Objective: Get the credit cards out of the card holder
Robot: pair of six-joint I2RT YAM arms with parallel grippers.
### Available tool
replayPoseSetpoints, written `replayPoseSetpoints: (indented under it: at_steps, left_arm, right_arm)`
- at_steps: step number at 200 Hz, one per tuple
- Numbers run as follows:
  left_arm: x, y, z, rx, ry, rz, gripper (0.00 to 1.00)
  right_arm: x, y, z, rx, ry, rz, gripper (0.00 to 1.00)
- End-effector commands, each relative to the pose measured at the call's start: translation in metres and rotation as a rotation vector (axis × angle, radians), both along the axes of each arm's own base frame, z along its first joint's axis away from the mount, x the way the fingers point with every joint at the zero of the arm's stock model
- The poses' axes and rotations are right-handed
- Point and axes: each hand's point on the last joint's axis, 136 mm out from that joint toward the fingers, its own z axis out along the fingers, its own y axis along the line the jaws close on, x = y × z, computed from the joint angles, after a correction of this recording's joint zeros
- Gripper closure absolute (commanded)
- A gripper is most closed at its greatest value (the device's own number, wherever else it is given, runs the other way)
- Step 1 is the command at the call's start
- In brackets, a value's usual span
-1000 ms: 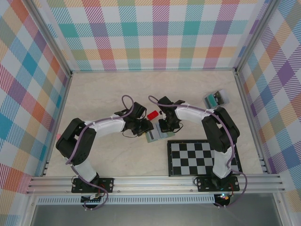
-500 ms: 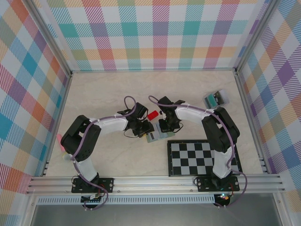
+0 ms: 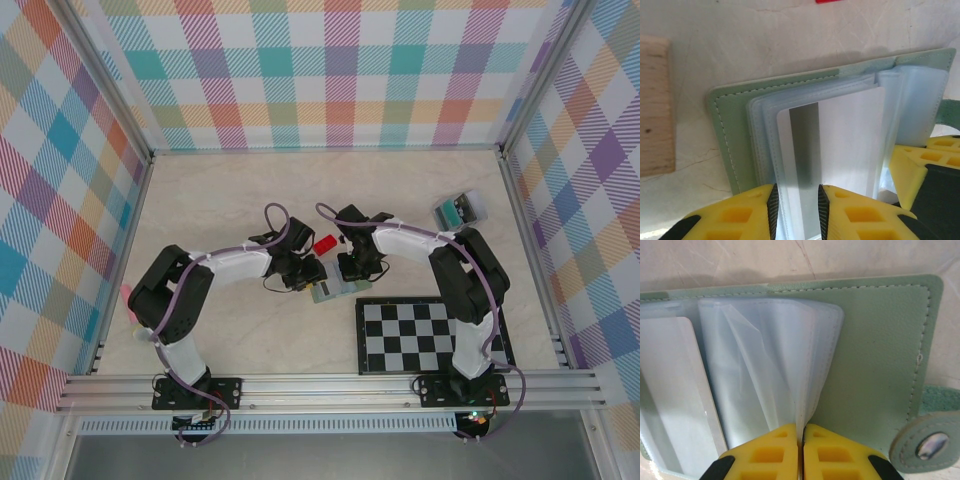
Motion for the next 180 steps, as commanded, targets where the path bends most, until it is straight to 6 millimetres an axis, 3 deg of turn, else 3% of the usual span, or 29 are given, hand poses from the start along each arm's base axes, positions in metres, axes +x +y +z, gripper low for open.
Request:
replayPoseSetpoints:
  at_steps: [1,64,133,180]
  left_arm:
    - [0.002,-0.008,0.029,-0.037,-0.076,-0.041,0.72]
    - [0.001,-0.006,0.036,-0.034,-0.104,-0.072,0.73]
    - [-0.004,-0.002,0.025,0.040,-0.064,-0.149,0.68]
    - [0.007,0.003,0.025,0.104,-0.103,-0.163,0.65]
  right_arm:
    - [-0.010,-0.008,-0.007,-0.046,0.042,-0.013,0.91]
    - [-0.010,-0.008,-0.008,-0.046,0.046,-0.016,0.91]
    - [-0.011,-0.008,-0.006,-0.047,0.044,-0.016,0.91]
    - [-0.011,-0.008,-0.006,-0.046,0.044,-0.018,0.91]
